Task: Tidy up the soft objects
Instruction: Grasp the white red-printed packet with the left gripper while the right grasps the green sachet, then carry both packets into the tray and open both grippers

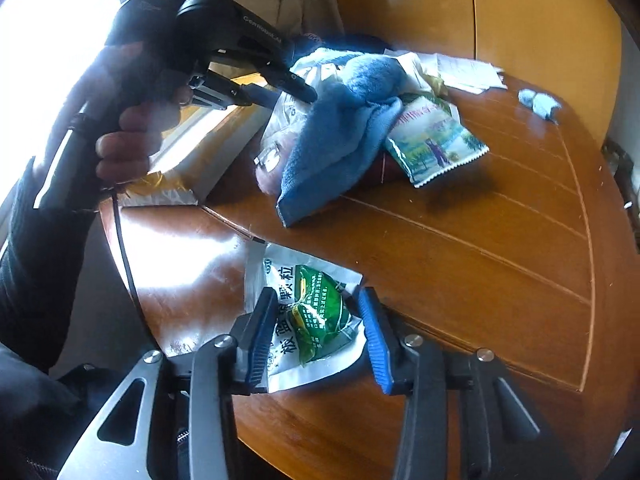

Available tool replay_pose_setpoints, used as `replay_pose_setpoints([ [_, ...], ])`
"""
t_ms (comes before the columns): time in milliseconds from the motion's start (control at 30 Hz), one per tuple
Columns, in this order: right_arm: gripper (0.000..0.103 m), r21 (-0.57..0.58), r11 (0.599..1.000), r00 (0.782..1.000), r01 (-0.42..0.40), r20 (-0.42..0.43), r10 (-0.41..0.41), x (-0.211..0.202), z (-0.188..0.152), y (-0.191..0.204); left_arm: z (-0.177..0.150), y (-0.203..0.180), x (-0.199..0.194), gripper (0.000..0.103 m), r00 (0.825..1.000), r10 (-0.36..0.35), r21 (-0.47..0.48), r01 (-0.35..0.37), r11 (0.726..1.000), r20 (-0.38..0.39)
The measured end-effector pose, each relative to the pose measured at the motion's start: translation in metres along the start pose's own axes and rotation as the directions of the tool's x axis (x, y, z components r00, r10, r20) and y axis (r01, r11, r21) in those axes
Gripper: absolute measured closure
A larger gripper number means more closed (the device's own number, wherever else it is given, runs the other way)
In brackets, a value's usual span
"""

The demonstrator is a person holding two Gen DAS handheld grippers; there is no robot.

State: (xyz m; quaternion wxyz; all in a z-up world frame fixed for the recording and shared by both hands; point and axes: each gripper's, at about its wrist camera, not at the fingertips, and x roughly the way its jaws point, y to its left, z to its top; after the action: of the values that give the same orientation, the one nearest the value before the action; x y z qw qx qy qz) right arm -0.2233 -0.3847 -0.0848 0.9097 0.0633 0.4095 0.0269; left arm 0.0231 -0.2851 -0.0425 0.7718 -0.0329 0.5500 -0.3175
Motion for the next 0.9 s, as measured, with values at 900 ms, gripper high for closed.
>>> replay_pose_setpoints([
  [900,0.078,0.184,0.981,0.993,-0.057,0.116,0.036,-0.015,0.026,-0.025,-0.023,0.016,-0.046,0.078,0.911,-0.401,-0.046,0.398,0.916,-0.097],
])
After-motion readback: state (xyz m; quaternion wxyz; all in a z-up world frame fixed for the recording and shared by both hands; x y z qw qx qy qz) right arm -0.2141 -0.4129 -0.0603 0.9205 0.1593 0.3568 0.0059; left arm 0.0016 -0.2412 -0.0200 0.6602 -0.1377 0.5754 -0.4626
